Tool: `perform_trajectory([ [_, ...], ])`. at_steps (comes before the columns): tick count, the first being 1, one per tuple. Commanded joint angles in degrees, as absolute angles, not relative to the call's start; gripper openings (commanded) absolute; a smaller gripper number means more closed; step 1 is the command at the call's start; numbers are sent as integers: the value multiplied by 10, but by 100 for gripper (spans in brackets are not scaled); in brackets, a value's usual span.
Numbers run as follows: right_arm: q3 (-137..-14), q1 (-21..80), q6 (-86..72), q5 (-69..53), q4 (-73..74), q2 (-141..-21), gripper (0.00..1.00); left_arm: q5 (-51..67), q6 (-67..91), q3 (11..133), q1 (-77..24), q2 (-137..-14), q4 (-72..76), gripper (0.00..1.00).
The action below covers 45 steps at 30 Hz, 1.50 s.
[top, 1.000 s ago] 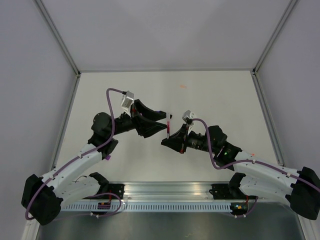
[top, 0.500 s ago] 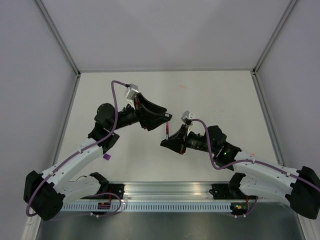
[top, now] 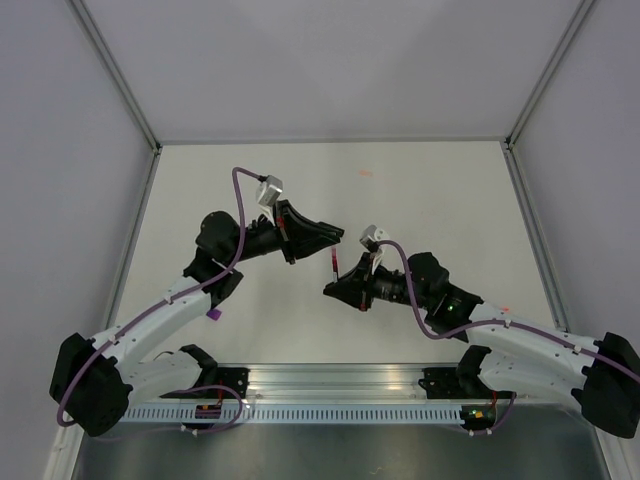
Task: Insert the pens into the pen caps
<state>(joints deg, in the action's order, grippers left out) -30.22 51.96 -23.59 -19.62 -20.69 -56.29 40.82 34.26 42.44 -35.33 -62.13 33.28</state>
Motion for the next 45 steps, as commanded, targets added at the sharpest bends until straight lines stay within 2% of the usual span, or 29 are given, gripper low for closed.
perform_trajectory([
  [1, -353, 519, -206, -140, -227, -518, 0, 446, 362, 387, -354, -620, 358, 2],
  [5, -381, 519, -179, -94, -205, -490, 0, 477, 395, 374, -360, -631, 391, 2],
  [12, -458, 519, -141, -104, -168, -497, 0, 506, 471, 331, -368, -634, 482, 2],
  [26, -579, 518, -48, -97, -96, -533, 0, 519, 488, 313, -387, -660, 498, 2],
  [36, -587, 516, -47, -80, -93, -554, 0, 508, 481, 301, -388, -654, 497, 2],
  [45, -673, 469, -74, -90, -91, -584, 0, 502, 470, 302, -394, -692, 513, 2],
])
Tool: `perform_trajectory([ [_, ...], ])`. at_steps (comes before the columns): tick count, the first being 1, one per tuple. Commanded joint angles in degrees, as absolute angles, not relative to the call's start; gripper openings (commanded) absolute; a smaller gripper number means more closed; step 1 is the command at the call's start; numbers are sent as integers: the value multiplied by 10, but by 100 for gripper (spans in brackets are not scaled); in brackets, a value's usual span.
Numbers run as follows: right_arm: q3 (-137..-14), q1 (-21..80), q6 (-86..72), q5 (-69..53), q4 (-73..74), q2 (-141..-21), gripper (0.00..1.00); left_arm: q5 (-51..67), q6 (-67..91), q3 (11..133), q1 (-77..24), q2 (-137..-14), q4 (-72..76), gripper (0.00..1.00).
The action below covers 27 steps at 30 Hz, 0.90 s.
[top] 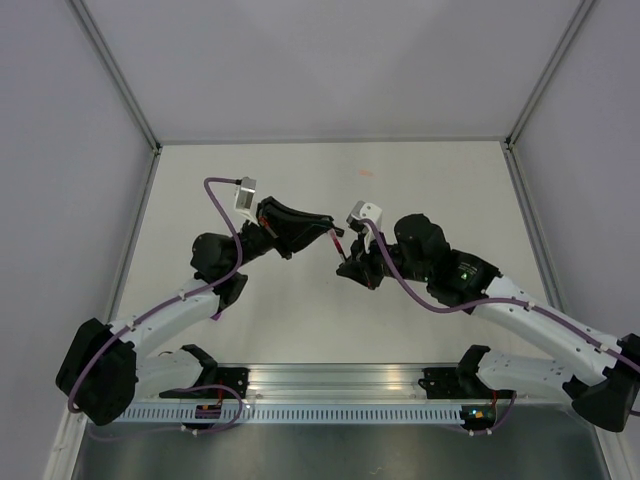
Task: Insert the pens into the pen caps
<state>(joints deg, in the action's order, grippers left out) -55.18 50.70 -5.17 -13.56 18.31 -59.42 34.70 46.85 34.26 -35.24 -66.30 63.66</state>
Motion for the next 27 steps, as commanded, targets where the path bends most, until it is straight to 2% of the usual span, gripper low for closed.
perform_trajectory([
  [1, -691, 463, -81, -100, -91, -595, 0, 497, 464, 301, -394, -690, 507, 2],
  [6, -710, 442, -108, -112, -97, -613, 0, 479, 445, 301, -401, -700, 496, 2],
  [14, -568, 443, -137, -161, -104, -586, 0, 387, 432, 317, -400, -635, 420, 2],
  [20, -504, 443, -133, -120, -69, -554, 0, 379, 429, 343, -400, -635, 385, 2],
  [22, -496, 443, -148, -62, -42, -559, 0, 379, 416, 354, -400, -636, 356, 2],
  [25, -483, 442, -191, -5, 2, -577, 0, 356, 377, 375, -399, -623, 290, 29],
  [26, -480, 443, -215, -3, 33, -585, 0, 327, 364, 379, -400, -608, 241, 44],
  [27, -475, 442, -224, 10, 42, -603, 0, 310, 352, 380, -400, -598, 223, 52],
])
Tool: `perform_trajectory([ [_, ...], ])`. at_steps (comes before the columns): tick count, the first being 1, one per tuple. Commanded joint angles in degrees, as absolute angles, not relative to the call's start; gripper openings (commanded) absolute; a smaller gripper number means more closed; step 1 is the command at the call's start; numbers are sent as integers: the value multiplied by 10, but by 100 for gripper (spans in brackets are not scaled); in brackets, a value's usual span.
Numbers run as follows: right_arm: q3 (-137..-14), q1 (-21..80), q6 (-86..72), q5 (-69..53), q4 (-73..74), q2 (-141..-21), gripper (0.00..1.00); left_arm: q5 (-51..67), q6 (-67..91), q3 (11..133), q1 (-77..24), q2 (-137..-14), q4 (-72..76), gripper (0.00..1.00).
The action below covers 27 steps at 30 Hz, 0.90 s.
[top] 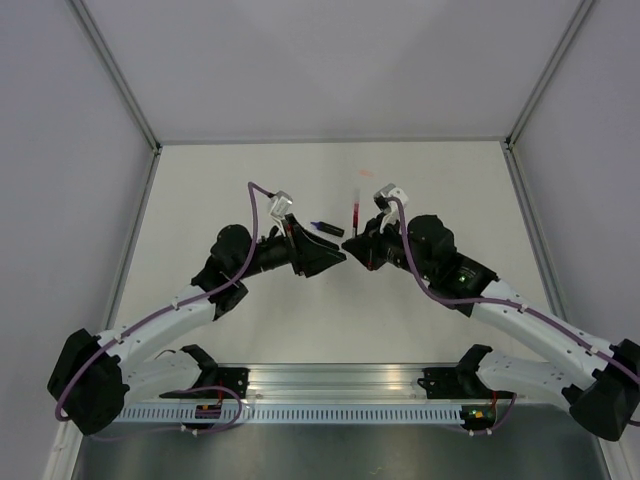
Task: Insert the pens into the pen caps
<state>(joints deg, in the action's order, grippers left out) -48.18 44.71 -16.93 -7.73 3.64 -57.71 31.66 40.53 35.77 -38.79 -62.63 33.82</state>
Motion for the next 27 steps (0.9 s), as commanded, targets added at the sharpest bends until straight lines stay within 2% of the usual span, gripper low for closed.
perform_trajectory([
  [1, -474, 442, -239, 17, 52, -614, 0, 265, 331, 377, -400, -587, 205, 63],
  [3, -478, 443, -274, 57, 90, -652, 0, 209, 315, 365, -400, -550, 155, 70],
  [4, -482, 442, -280, 68, 108, -666, 0, 150, 309, 357, -399, -536, 144, 82],
  [6, -494, 443, -297, 99, 126, -710, 0, 100, 304, 333, -400, -500, 123, 97],
  [7, -499, 443, -301, 105, 141, -726, 0, 57, 293, 326, -400, -491, 119, 100],
  [13, -540, 443, -334, 125, 162, -845, 0, -111, 272, 326, -400, -466, 54, 100],
  [17, -598, 443, -352, 135, 211, -938, 0, -146, 272, 313, -400, -447, 52, 100],
  [27, -692, 441, -378, 166, 279, -1041, 3, -162, 282, 294, -399, -383, 52, 100],
])
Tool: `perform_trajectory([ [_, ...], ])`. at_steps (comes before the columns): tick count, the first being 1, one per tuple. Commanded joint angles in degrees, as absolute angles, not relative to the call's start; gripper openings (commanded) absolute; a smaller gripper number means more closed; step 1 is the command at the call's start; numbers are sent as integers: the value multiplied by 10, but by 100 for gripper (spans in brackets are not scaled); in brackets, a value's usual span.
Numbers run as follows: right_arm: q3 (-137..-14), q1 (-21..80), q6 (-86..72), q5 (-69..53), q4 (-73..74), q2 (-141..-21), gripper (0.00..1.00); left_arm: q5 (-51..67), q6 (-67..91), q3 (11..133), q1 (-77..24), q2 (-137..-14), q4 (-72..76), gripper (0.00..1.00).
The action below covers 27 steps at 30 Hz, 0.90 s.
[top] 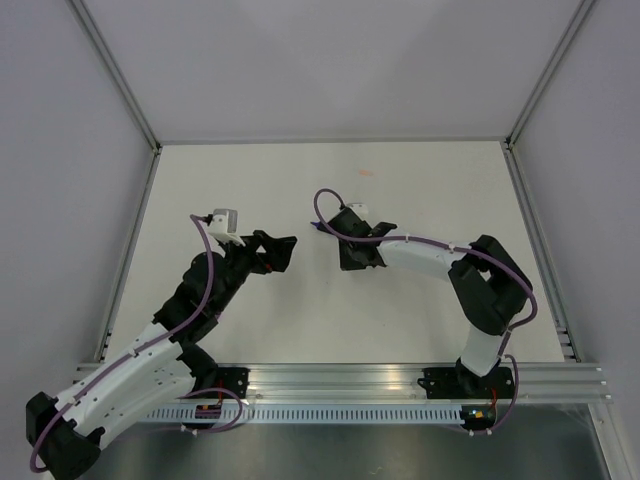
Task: Insert the pens into the pen caps
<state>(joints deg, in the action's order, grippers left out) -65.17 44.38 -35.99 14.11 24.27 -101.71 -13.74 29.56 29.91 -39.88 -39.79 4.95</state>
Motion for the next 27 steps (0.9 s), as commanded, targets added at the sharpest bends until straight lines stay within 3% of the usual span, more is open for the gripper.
perform_trajectory([
  [1, -696, 440, -378, 170, 292, -1048, 4, -161, 282, 294, -399, -381, 52, 100],
  [11, -718, 421, -388, 169, 322, -1098, 9, -161, 284, 295, -400, -367, 46, 100],
  [18, -707, 415, -383, 173, 325, -1090, 27, -162, 286, 295, -400, -365, 45, 100],
  [27, -722, 413, -377, 175, 348, -1082, 28, -164, 286, 294, -400, -365, 44, 100],
])
